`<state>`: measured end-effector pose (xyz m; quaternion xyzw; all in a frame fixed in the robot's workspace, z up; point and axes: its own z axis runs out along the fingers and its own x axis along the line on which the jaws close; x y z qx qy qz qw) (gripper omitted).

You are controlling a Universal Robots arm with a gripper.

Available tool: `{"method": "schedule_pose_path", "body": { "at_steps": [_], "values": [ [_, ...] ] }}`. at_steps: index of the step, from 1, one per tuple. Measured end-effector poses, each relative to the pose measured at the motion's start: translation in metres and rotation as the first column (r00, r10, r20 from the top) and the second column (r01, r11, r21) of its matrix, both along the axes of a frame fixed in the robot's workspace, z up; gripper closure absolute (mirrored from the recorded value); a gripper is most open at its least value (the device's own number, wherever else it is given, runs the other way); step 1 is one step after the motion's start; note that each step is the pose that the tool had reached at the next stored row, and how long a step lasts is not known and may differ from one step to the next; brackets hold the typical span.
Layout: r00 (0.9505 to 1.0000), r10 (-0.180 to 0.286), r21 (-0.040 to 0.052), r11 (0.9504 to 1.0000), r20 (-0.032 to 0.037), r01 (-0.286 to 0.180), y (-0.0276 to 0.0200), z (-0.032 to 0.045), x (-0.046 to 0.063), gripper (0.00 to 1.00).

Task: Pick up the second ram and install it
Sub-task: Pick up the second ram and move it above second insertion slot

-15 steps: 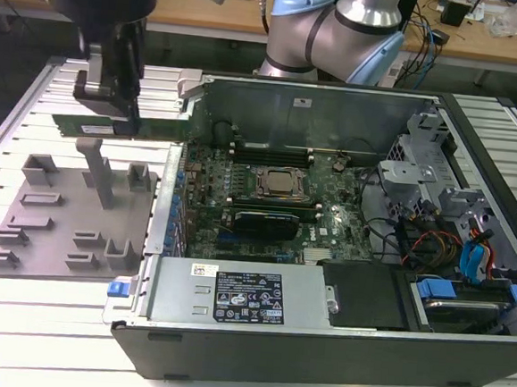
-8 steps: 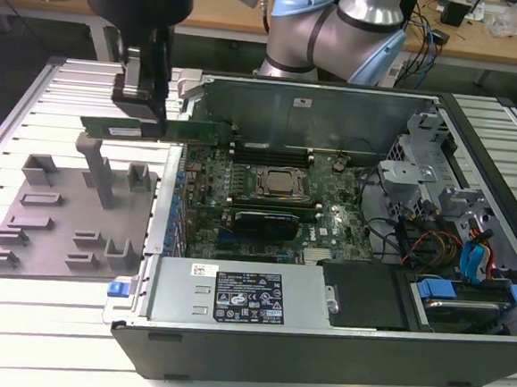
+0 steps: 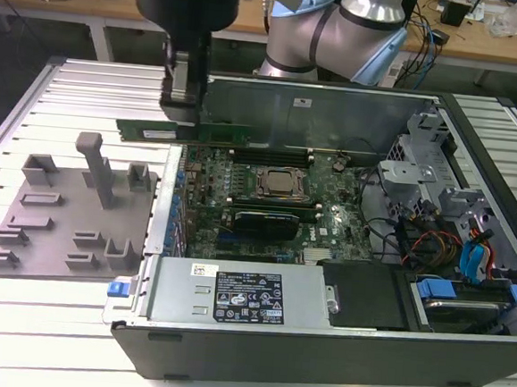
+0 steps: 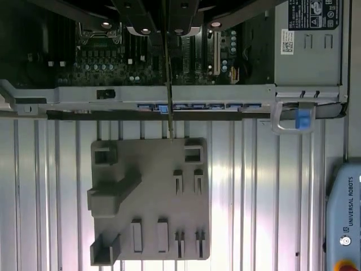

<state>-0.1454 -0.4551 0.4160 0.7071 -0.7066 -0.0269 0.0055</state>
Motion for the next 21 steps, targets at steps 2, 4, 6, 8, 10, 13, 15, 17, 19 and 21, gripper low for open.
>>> {"method": "schedule_pose_path", "body": {
  "at_steps": [2, 4, 6, 8, 10, 13, 15, 17, 19, 21],
  "values": [
    [1.0, 0.0, 0.0, 1.0, -0.0001, 0.0, 0.0, 0.0, 0.006, 0.89],
    [1.0, 0.0, 0.0, 1.0, -0.0001, 0.0, 0.0, 0.0, 0.013, 0.89],
    [1.0, 0.0, 0.0, 1.0, -0.0002, 0.0, 0.0, 0.0, 0.022, 0.89],
    [1.0, 0.0, 0.0, 1.0, -0.0002, 0.0, 0.0, 0.0, 0.031, 0.89],
    [1.0, 0.0, 0.0, 1.0, -0.0004, 0.0, 0.0, 0.0, 0.039, 0.89],
    [1.0, 0.0, 0.0, 1.0, -0.0008, 0.0, 0.0, 0.0, 0.049, 0.89],
    [1.0, 0.0, 0.0001, 1.0, -0.0019, 0.0, 0.0006, -0.0001, 0.06, 0.89],
    [1.0, -0.005, 0.0055, 1.0, -0.0031, 0.005, 0.0009, -0.0005, 0.064, 0.89],
    [0.9997, -0.026, 0.0093, 0.9996, -0.0033, 0.026, 0.001, -0.0014, 0.064, 0.89],
    [0.9988, -0.049, 0.0106, 0.9987, -0.0032, 0.049, 0.001, -0.0025, 0.064, 0.89]
  ]
}}
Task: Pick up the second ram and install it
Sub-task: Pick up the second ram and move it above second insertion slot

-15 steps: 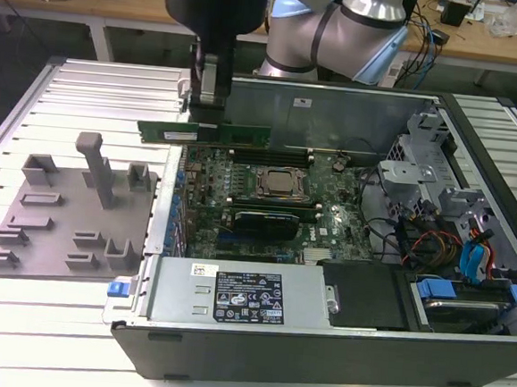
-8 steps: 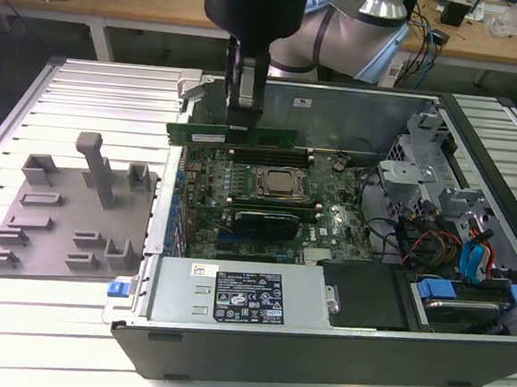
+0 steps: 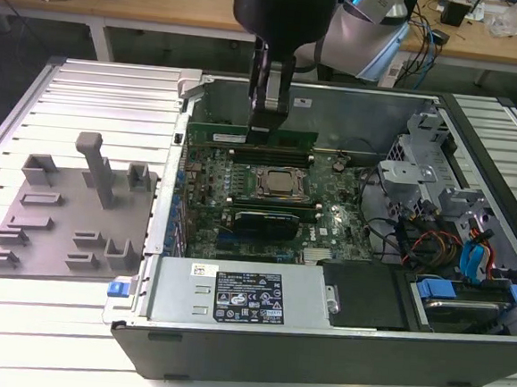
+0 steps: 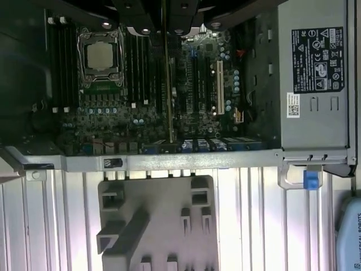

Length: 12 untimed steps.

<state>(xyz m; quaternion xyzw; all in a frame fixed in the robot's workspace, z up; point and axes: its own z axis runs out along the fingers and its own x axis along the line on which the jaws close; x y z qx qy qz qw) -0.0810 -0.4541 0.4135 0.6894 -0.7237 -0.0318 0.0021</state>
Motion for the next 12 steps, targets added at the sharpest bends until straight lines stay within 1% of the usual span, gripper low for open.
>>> {"method": "schedule_pose_path", "body": {
  "at_steps": [2, 5, 9, 12],
  "values": [
    [1.0, -0.008, 0.0029, 1.0, -0.0006, 0.008, 0.0003, -0.0013, 0.002, 0.89],
    [1.0, -0.008, 0.0029, 1.0, -0.0039, 0.008, 0.0062, -0.0034, 0.008, 0.89],
    [0.9999, -0.008, 0.0029, 1.0, -0.0109, 0.008, 0.0174, -0.007, 0.026, 0.89],
    [0.9999, -0.008, 0.0028, 1.0, -0.0137, 0.008, 0.0228, -0.008, 0.037, 0.89]
  ]
}}
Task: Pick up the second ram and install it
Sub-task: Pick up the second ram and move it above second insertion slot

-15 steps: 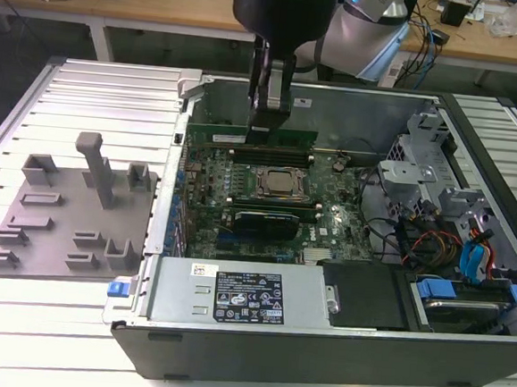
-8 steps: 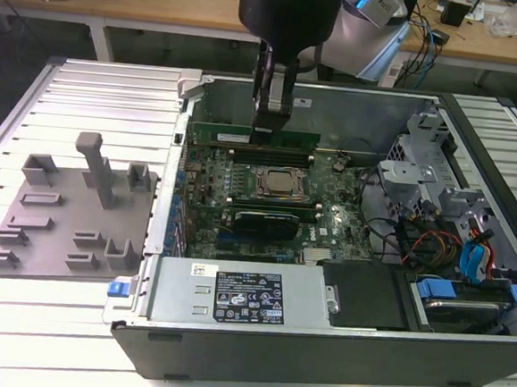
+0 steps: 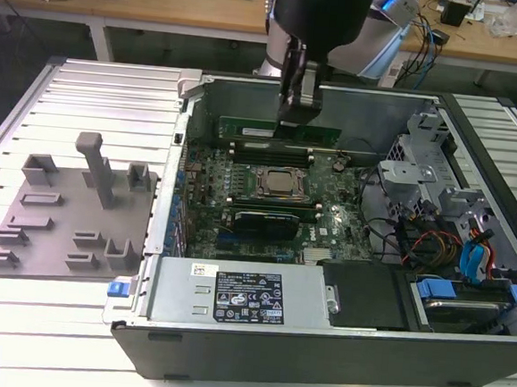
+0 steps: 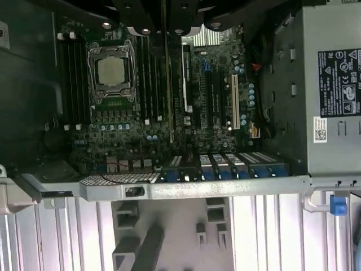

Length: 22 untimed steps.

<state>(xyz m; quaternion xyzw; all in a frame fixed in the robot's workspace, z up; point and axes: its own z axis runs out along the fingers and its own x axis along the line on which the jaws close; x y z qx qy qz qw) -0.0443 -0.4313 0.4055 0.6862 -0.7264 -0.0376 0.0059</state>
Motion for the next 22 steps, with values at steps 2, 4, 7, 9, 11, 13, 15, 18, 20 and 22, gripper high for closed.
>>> {"method": "schedule_pose_path", "body": {
  "at_steps": [2, 4, 7, 9, 11, 13, 15, 18, 20, 22],
  "values": [
    [1.0, 0.0, 0.0001, 1.0, -0.0037, 0.0, 0.004, -0.0013, 0.012, 0.89],
    [1.0, 0.0, 0.0001, 1.0, -0.0067, 0.0, 0.0056, -0.0024, 0.02, 0.89],
    [0.9999, 0.0, -0.0001, 1.0, -0.0141, 0.0, 0.0063, -0.0077, 0.034, 0.89],
    [0.9999, 0.0, 0.0001, 1.0, -0.0165, 0.0, 0.0064, -0.0097, 0.04, 0.89],
    [0.9998, 0.0, 0.0002, 1.0, -0.0211, 0.0, 0.0067, -0.0135, 0.049, 0.89],
    [0.9997, 0.0, 0.0001, 1.0, -0.0246, 0.0, 0.0069, -0.0185, 0.053, 0.89],
    [0.9997, 0.0, 0.0007, 1.0, -0.0249, 0.0, 0.0069, -0.027, 0.052, 0.89],
    [0.9997, 0.001, 0.0033, 1.0, -0.0249, -0.001, 0.0075, -0.0334, 0.052, 0.89],
    [0.9997, 0.001, 0.0036, 1.0, -0.0249, -0.001, 0.0077, -0.04, 0.052, 0.89],
    [0.9997, 0.001, 0.0035, 1.0, -0.0249, -0.001, 0.0077, -0.0436, 0.052, 0.89]
  ]
}}
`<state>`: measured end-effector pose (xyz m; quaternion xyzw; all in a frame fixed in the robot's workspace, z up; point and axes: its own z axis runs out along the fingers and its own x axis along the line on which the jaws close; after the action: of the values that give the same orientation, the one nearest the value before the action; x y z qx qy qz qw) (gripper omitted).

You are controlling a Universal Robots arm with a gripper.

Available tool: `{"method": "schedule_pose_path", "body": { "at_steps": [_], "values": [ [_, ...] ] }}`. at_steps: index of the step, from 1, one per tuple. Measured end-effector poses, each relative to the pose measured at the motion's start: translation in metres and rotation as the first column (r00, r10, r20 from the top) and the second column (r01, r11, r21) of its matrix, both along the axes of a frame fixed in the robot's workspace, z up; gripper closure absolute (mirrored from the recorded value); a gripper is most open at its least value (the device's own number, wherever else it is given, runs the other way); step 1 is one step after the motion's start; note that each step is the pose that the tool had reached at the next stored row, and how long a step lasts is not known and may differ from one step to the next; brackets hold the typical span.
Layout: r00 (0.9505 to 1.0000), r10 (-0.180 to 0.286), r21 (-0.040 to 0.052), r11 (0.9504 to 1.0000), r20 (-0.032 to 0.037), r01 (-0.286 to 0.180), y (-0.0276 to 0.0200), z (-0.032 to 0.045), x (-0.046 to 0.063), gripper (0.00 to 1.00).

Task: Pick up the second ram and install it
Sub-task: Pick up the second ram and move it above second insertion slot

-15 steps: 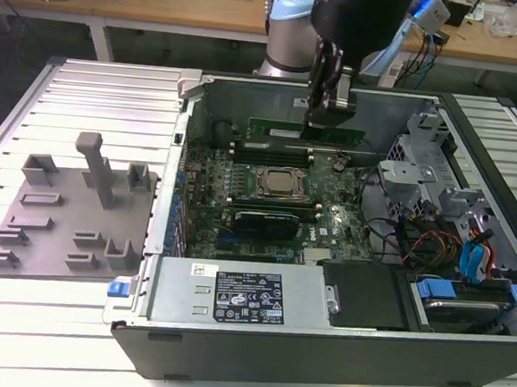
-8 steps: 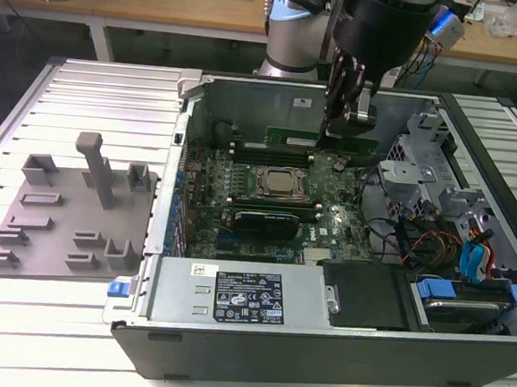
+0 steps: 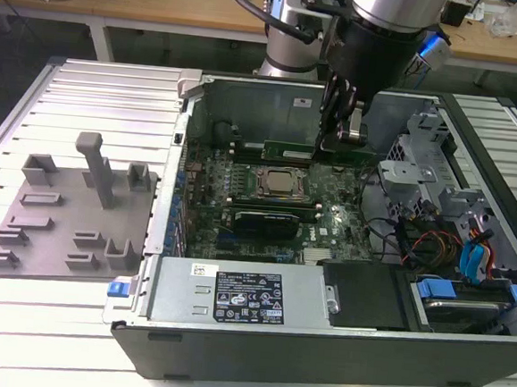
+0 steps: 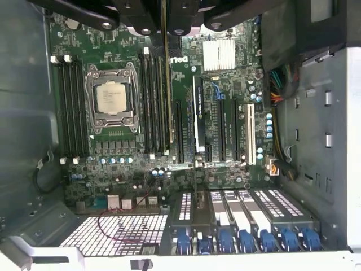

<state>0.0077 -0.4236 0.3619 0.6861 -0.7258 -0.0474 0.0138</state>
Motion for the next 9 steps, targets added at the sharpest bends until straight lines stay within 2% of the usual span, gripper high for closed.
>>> {"method": "schedule_pose_path", "body": {
  "at_steps": [3, 9],
  "values": [
    [1.0, 0.0, -0.0001, 1.0, -0.0002, 0.0, 0.0, -0.0084, 0.0, 0.89],
    [1.0, 0.0, 0.0, 1.0, -0.0004, 0.0, 0.0001, -0.0182, 0.0, 0.89]
  ]
}}
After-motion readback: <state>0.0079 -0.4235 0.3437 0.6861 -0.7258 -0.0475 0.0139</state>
